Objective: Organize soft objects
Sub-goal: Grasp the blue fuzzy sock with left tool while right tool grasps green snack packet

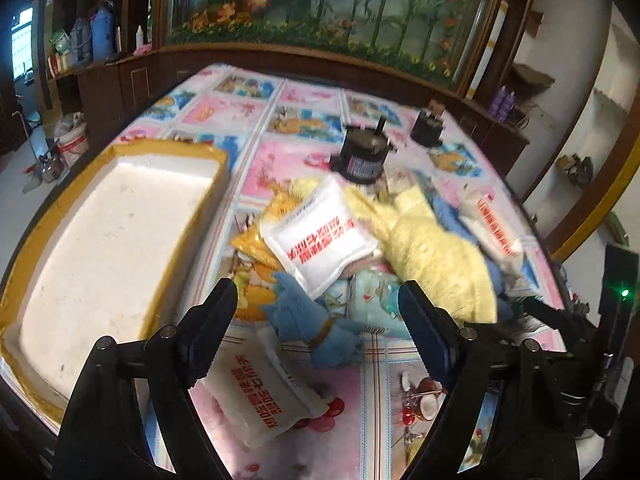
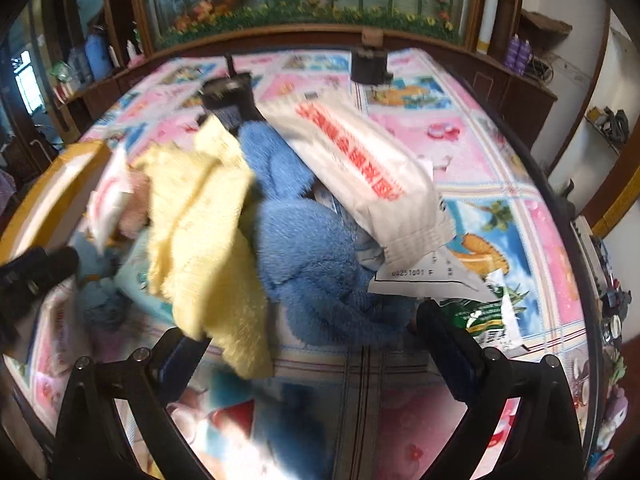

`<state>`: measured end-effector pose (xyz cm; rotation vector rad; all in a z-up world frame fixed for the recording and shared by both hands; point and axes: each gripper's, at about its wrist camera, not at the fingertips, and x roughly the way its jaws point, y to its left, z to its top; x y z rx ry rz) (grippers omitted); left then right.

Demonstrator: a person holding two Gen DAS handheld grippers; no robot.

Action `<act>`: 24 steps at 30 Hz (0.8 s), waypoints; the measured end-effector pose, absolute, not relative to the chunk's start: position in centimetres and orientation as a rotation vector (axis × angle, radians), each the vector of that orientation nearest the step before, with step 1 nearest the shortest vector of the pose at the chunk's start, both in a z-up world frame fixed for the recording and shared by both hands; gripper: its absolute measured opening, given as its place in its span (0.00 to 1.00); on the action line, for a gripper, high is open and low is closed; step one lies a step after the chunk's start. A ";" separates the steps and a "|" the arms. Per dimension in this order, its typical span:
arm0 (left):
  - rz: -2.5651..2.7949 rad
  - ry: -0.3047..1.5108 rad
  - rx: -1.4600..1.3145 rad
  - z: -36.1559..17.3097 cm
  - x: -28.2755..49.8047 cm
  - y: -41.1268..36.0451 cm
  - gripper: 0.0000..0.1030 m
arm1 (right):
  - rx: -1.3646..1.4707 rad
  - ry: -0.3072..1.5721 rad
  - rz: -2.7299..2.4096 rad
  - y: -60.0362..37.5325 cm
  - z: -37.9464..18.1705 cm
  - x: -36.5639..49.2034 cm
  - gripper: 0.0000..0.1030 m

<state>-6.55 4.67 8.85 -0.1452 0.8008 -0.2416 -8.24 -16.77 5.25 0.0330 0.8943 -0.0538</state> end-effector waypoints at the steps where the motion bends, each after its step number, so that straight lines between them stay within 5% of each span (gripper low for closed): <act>1: -0.249 0.768 -0.162 9.9 -7.1 5.7 0.82 | 0.036 0.858 -0.041 -16.8 6.0 -9.0 0.97; 6: -0.178 0.674 -0.117 12.0 -9.2 9.2 0.82 | -0.010 0.563 -0.009 -16.7 9.1 -13.0 0.98; 24: -0.299 0.941 -0.113 4.3 -6.2 4.3 0.82 | 0.080 0.661 0.047 -20.6 7.6 -10.8 0.86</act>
